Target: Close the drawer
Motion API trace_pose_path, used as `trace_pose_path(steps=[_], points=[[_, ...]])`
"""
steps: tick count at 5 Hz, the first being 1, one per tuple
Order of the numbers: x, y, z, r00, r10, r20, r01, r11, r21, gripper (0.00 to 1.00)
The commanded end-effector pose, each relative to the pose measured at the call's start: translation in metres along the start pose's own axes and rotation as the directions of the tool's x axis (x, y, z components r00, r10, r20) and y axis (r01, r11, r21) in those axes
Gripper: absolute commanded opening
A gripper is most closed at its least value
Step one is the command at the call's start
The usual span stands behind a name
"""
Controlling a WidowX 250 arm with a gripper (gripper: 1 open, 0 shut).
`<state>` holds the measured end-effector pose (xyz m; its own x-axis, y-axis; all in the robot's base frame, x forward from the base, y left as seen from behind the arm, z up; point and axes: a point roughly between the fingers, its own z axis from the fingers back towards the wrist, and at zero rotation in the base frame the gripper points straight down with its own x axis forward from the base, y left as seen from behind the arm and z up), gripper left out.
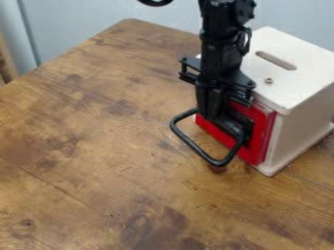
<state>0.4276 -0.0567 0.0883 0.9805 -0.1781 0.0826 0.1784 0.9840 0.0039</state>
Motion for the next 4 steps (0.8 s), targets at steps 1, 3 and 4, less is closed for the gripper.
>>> trace_pose_path(steps=[1,3,4], points=[[-0.005,0.023,-0.003,0.997,0.081,0.013,-0.081,0.997,0.016,1.00],[0.001,0.024,-0.015,0.996,0.086,0.024,-0.086,0.996,0.006,1.00],[0.006,0.016,-0.029,0.999,0.041,0.018,-0.041,0.999,0.002,1.00]])
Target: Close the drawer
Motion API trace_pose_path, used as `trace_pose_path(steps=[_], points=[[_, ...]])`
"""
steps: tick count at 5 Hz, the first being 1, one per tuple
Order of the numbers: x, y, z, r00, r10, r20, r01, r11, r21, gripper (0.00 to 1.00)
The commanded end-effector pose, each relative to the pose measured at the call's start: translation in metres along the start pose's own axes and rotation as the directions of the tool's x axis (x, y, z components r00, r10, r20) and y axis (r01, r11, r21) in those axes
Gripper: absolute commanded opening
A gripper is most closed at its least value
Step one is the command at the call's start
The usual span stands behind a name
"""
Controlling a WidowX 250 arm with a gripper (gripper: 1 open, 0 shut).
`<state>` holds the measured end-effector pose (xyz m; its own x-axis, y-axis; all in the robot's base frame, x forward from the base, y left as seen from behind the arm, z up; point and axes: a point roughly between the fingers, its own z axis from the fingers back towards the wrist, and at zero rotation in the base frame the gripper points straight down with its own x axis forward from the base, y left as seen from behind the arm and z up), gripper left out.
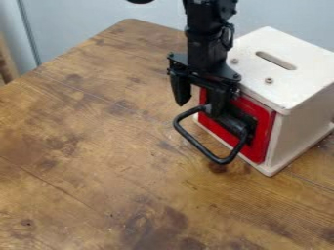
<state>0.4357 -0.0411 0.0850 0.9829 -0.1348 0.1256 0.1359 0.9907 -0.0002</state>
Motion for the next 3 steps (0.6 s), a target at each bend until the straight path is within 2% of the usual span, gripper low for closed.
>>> trace_pose_path(steps=[1,2,3], points=[[-0.005,0.005,-0.016,0.998,-0.029,-0.051,0.029,1.000,-0.004,1.00],[-0.010,0.011,-0.007,0.996,-0.052,-0.068,0.052,0.999,-0.009,1.00],[-0.013,0.009,-0.003,0.996,-0.072,-0.052,0.072,0.997,-0.005,1.00]])
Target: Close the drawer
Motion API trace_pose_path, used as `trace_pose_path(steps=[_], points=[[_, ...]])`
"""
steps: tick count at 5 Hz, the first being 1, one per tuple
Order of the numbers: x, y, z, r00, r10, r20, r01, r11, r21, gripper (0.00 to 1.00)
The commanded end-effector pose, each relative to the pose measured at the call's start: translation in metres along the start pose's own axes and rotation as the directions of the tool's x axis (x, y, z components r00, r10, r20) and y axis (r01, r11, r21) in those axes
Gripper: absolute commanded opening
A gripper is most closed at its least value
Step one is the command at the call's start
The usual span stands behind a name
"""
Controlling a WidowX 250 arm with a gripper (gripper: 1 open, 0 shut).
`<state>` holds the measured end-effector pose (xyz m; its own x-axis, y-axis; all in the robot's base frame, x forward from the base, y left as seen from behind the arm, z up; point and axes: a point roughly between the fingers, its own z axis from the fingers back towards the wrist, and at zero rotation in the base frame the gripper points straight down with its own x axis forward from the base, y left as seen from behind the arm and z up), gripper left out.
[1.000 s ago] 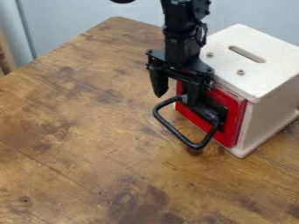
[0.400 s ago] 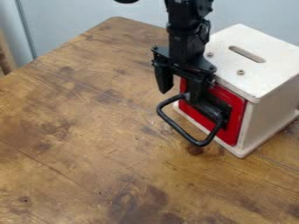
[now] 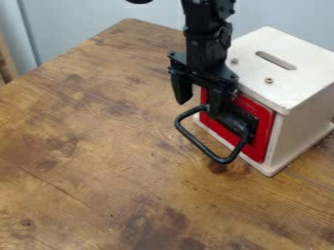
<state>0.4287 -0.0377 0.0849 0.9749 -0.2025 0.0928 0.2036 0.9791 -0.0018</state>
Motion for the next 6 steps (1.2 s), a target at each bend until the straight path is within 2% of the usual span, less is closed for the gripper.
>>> trace_pose_path(steps=[1,2,3,4,5,6], points=[[-0.009,0.003,0.001,1.000,-0.022,-0.013,0.022,1.000,0.007,1.00],[-0.017,0.001,0.008,0.998,0.008,0.058,-0.010,1.000,0.024,1.00],[-0.020,0.001,0.027,0.995,0.032,0.096,-0.035,0.999,0.027,1.00],[-0.013,0.000,0.039,0.995,0.044,0.091,-0.045,0.999,0.016,1.00],[-0.003,-0.002,0.042,0.995,0.055,0.082,-0.056,0.998,0.009,1.00],[-0.001,-0.006,0.038,0.996,0.059,0.074,-0.060,0.998,0.006,1.00]])
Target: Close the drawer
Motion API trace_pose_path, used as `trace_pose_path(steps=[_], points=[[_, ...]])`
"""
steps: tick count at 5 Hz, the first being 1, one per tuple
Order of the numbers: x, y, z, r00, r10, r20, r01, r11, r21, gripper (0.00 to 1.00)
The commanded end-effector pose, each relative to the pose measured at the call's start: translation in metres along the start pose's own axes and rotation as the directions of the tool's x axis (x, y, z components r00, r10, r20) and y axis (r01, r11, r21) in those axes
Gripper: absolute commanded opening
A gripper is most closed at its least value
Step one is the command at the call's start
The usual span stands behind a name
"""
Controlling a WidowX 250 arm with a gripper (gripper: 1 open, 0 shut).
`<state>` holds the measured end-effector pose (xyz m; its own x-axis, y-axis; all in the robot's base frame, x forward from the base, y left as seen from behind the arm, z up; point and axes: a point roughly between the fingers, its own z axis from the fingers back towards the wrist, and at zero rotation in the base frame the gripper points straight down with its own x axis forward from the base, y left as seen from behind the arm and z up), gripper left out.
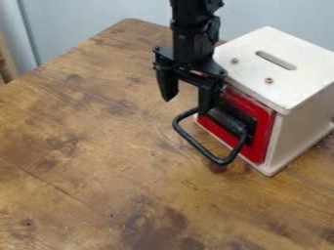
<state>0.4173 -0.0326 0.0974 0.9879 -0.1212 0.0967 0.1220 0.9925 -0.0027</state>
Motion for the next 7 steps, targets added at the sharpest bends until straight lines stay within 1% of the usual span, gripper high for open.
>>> trace_pose_path(steps=[1,2,4,5,6,7], points=[[0.006,-0.015,0.013,0.997,-0.016,0.072,0.016,1.000,0.003,1.00],[0.006,-0.018,0.001,0.998,-0.010,0.057,0.009,1.000,0.005,1.00],[0.002,0.004,0.000,0.998,-0.039,0.054,0.039,0.999,-0.002,1.00],[0.008,-0.001,0.002,0.998,-0.017,0.056,0.016,1.000,0.006,1.00],[0.015,-0.010,0.001,0.998,-0.003,0.068,0.003,1.000,0.011,1.00],[0.019,-0.015,0.006,0.995,0.062,0.079,-0.063,0.998,0.012,1.00]])
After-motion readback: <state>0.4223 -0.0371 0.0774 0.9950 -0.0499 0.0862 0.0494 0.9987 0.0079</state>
